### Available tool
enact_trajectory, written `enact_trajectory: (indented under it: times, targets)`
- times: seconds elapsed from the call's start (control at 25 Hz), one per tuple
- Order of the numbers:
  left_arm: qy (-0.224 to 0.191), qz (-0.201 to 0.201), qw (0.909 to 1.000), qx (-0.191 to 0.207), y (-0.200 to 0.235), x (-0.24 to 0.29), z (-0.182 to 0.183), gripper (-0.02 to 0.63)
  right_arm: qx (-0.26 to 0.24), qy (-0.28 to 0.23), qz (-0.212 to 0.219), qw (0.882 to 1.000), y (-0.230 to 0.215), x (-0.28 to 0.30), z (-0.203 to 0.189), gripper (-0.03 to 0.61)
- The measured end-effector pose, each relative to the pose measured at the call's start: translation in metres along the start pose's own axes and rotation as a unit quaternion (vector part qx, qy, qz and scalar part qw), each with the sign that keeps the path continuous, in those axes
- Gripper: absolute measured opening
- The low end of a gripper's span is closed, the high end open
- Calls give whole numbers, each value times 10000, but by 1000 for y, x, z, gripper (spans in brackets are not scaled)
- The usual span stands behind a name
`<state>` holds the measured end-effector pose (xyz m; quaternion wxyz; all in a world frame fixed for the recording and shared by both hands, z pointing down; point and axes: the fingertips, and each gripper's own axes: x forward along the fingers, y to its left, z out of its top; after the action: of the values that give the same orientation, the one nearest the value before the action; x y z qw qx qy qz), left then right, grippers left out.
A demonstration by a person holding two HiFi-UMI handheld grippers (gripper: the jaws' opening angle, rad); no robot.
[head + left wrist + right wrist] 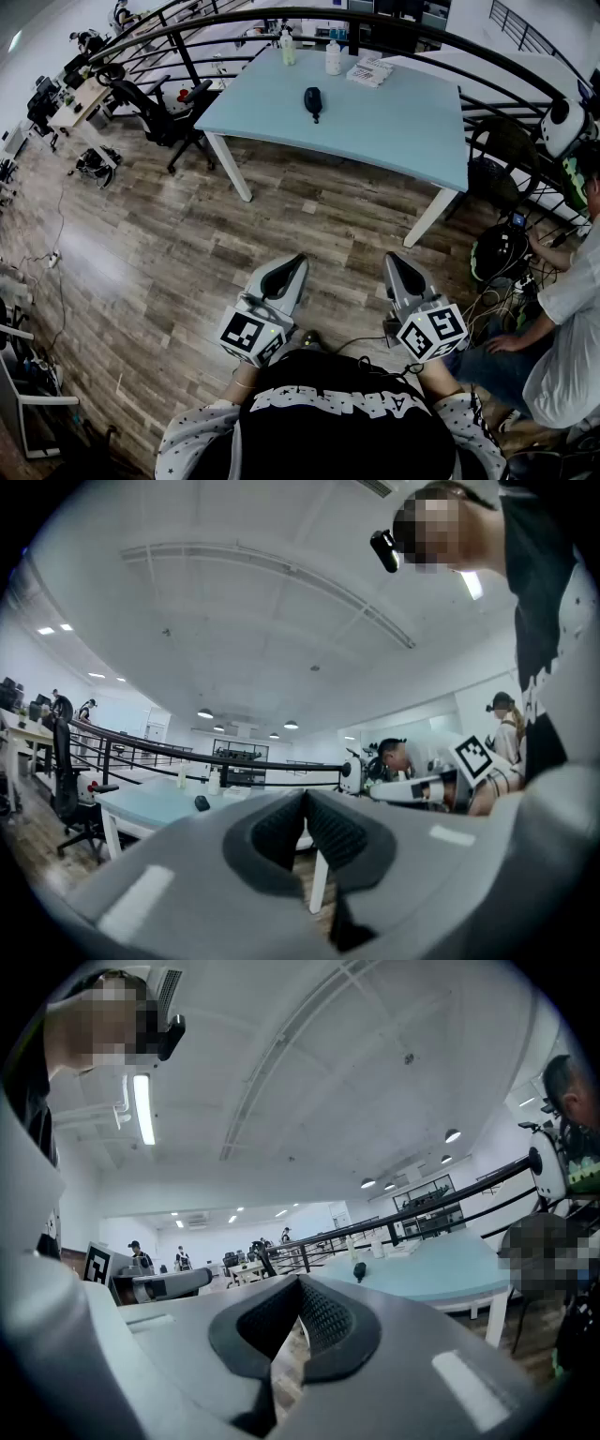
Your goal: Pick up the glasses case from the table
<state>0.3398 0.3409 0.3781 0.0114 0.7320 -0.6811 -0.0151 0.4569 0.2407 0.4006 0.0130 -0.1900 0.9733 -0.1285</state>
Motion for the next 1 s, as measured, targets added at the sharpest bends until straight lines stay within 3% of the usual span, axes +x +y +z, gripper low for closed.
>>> enact_trajectory:
  times: [0.68,1.0]
  targets:
    - [-1,-138,9997,-226,57,17,-11,0,138,37,-450,9989,-15,43,-5,5]
    - [-102,-72,9997,-225,106,10,-10,0,131,164,-472,9987,-3,82,-13,5]
